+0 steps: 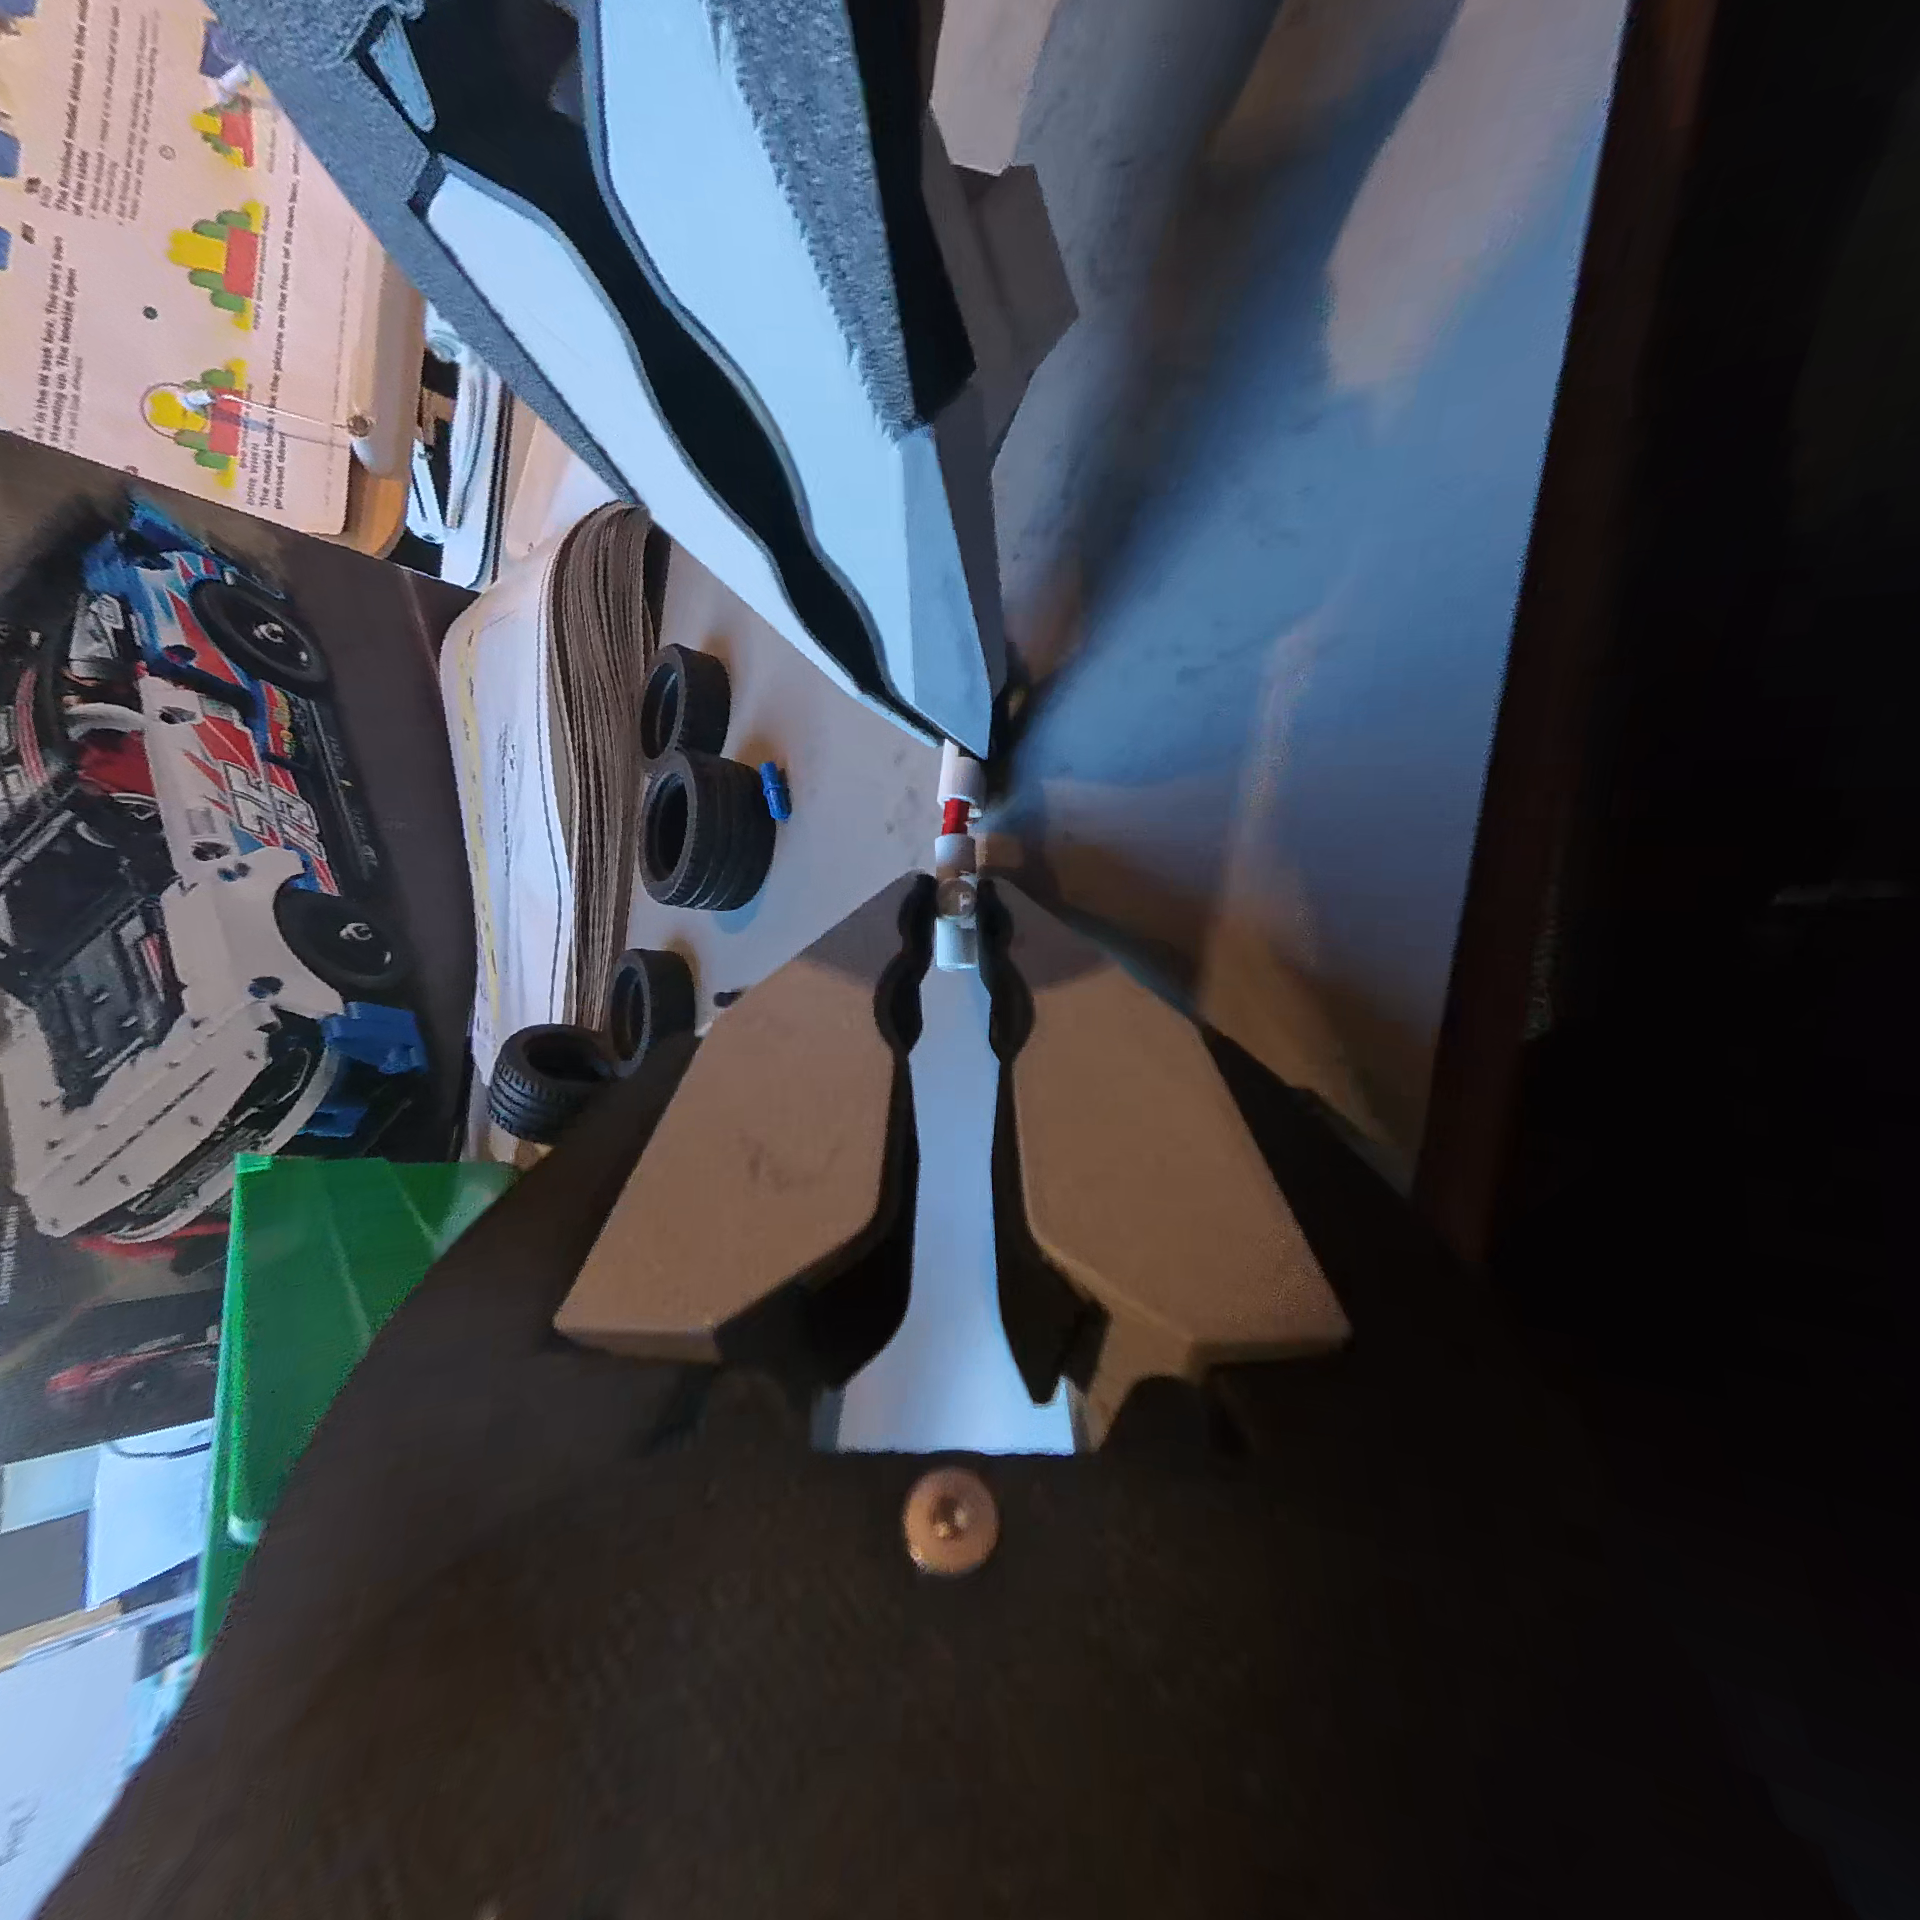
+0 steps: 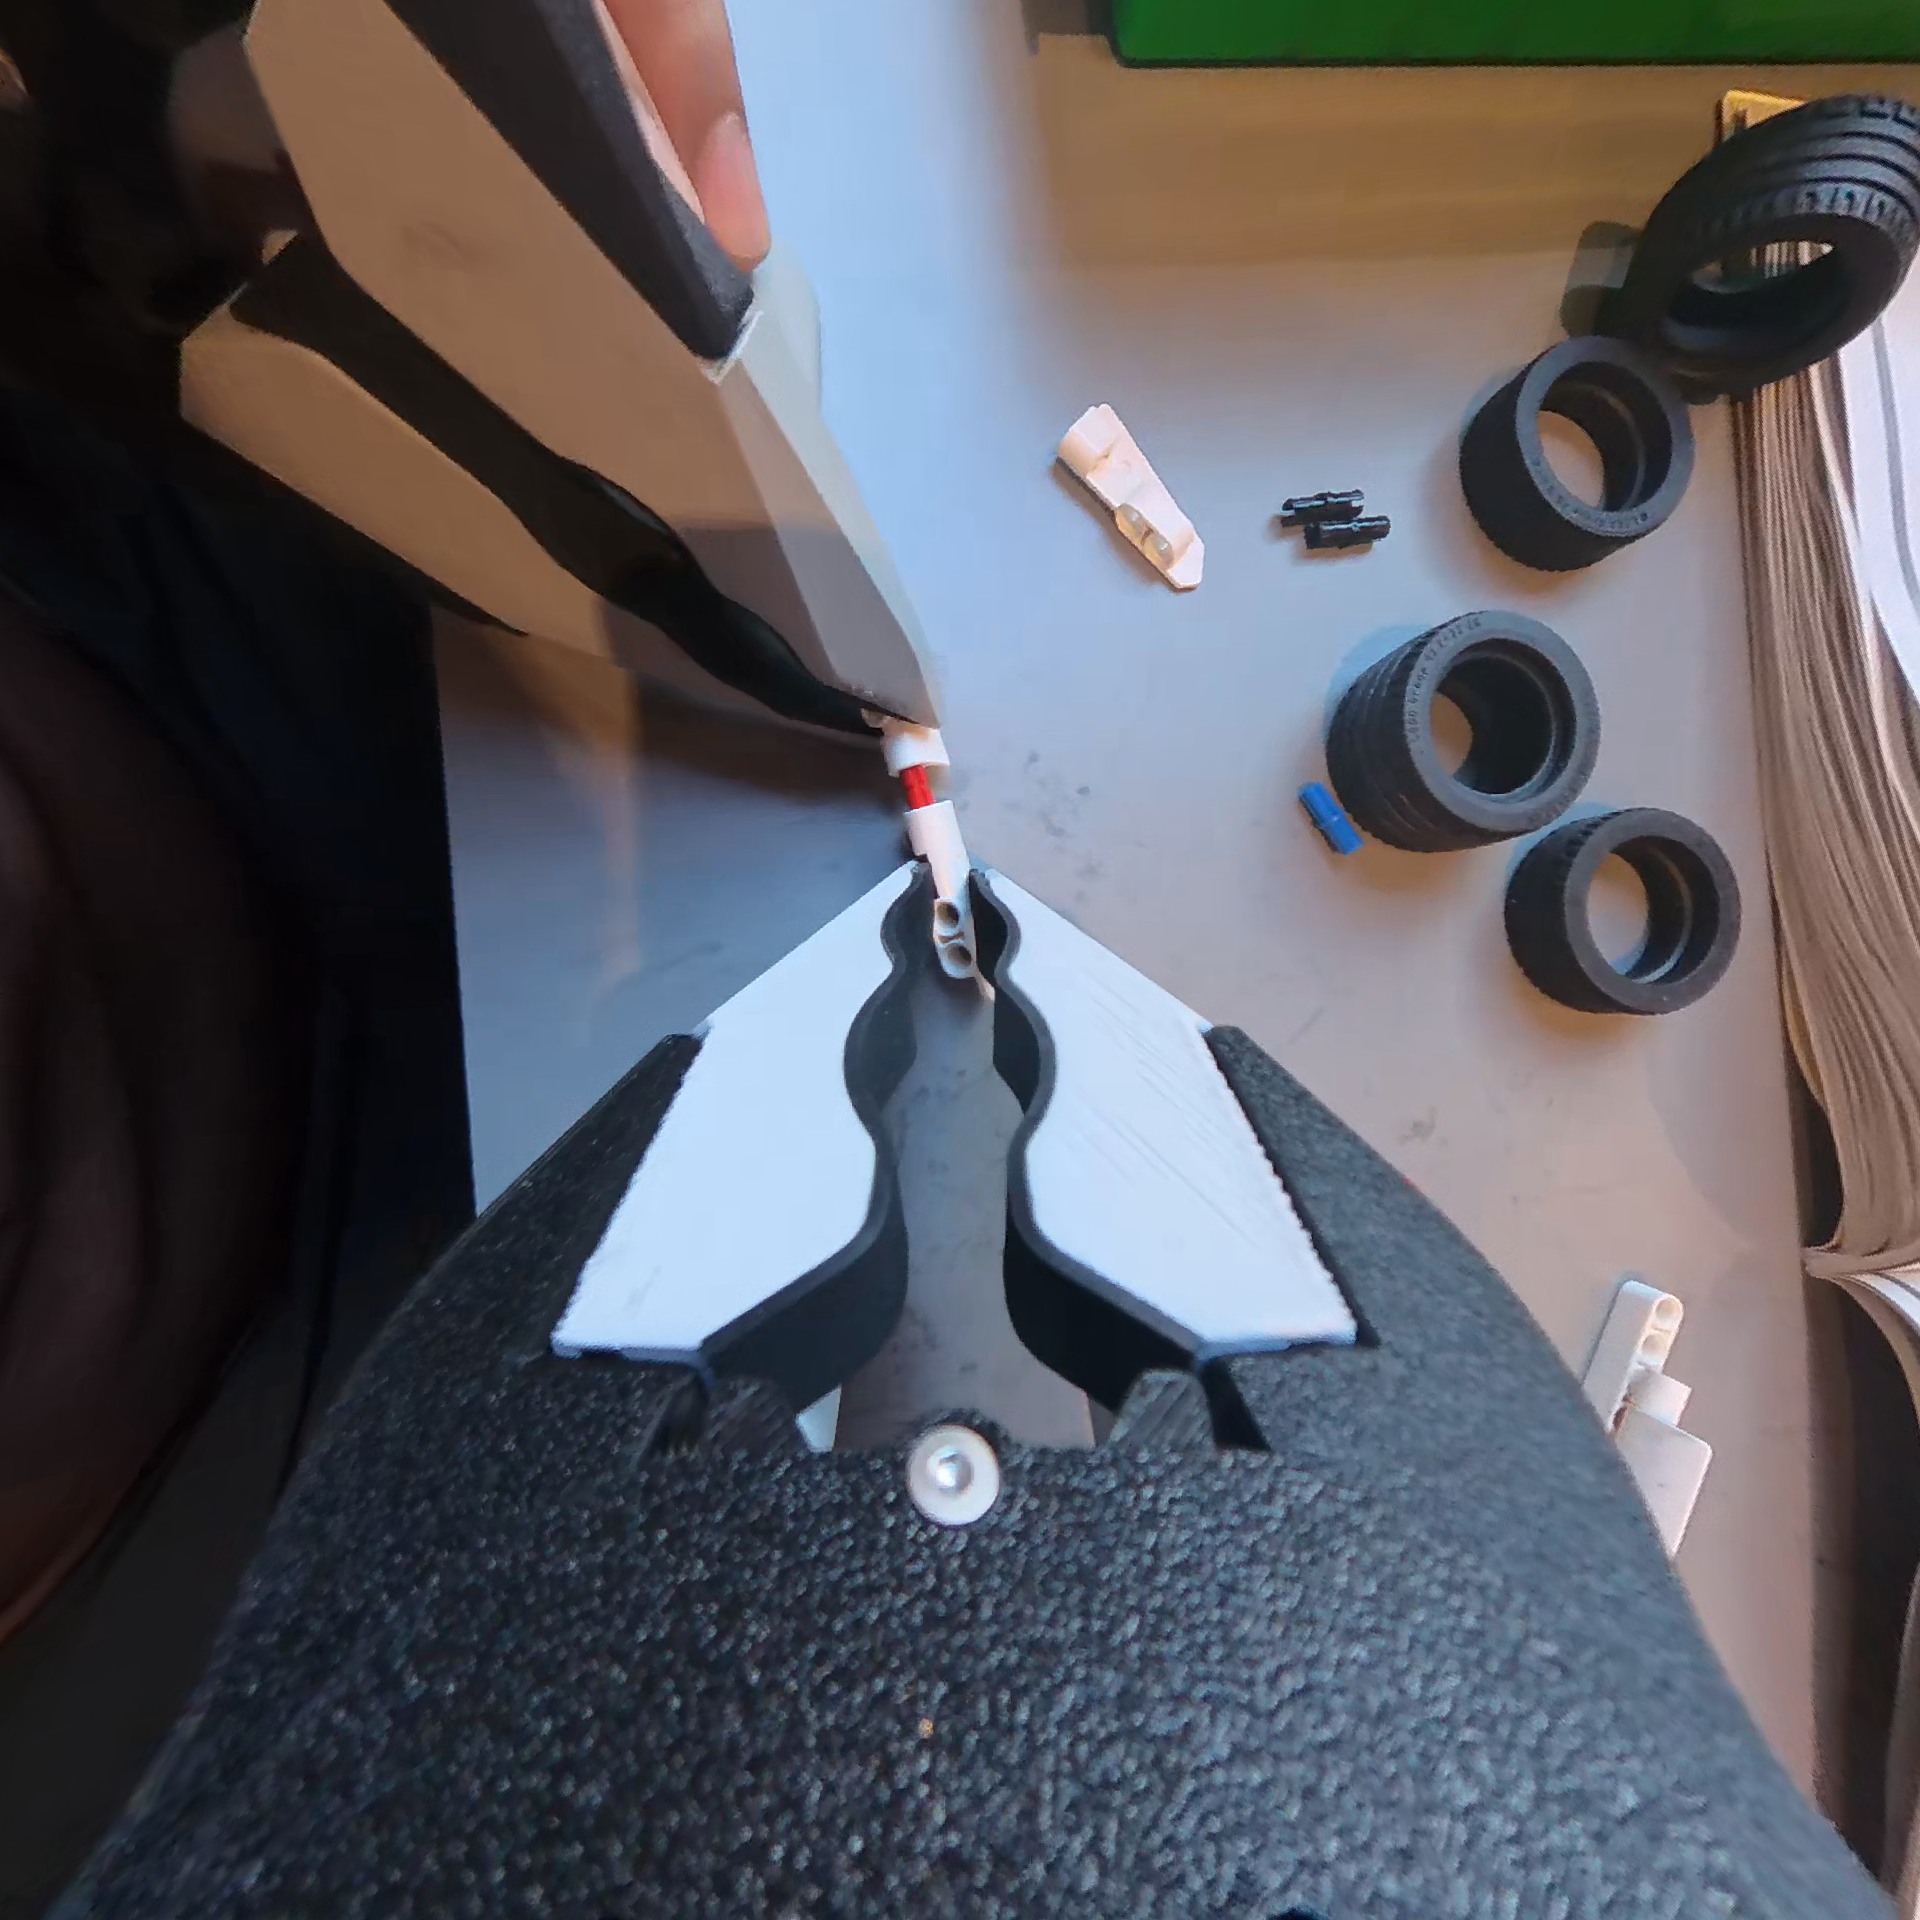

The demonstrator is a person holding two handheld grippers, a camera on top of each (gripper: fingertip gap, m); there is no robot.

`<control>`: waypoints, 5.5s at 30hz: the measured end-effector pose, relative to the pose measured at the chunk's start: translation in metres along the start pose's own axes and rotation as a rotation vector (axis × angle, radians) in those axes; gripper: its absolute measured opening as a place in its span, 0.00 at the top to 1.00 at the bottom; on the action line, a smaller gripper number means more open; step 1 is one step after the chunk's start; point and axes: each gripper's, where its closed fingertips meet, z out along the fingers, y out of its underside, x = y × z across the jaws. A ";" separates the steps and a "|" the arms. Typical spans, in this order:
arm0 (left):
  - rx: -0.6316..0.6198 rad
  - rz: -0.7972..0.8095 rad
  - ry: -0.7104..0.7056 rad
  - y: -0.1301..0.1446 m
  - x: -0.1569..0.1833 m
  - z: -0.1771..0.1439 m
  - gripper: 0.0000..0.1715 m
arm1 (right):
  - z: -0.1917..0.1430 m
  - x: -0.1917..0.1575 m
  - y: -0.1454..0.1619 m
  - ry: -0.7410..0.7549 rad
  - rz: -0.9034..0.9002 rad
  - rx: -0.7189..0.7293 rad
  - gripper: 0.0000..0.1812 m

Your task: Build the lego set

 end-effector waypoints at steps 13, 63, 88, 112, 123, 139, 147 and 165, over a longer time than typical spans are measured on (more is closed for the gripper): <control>0.093 -0.233 0.132 -0.006 0.003 -0.003 0.97 | 0.002 -0.005 -0.004 -0.011 -0.020 0.019 0.96; 0.169 -0.268 0.281 -0.008 0.003 0.003 0.97 | 0.003 -0.006 -0.004 -0.081 -0.147 0.205 0.96; 0.313 -0.399 0.541 -0.024 0.000 -0.002 0.98 | -0.008 -0.016 -0.007 -0.373 -0.019 0.259 0.98; 0.343 -0.328 0.515 -0.016 0.000 -0.010 0.89 | -0.007 -0.025 -0.004 -0.346 -0.121 0.253 0.97; 0.224 -0.425 0.749 -0.008 0.016 -0.005 0.97 | -0.004 -0.020 -0.005 -0.437 0.005 0.209 0.91; 0.183 -0.563 0.785 -0.005 0.010 0.002 0.97 | -0.005 -0.007 0.003 -0.299 0.058 0.212 0.96; 0.176 -0.592 0.797 -0.005 0.008 0.003 0.97 | -0.001 -0.007 -0.002 -0.343 0.087 0.203 0.96; 0.183 -0.571 0.751 -0.009 0.006 0.003 0.98 | 0.001 -0.007 -0.004 -0.362 0.101 0.198 0.97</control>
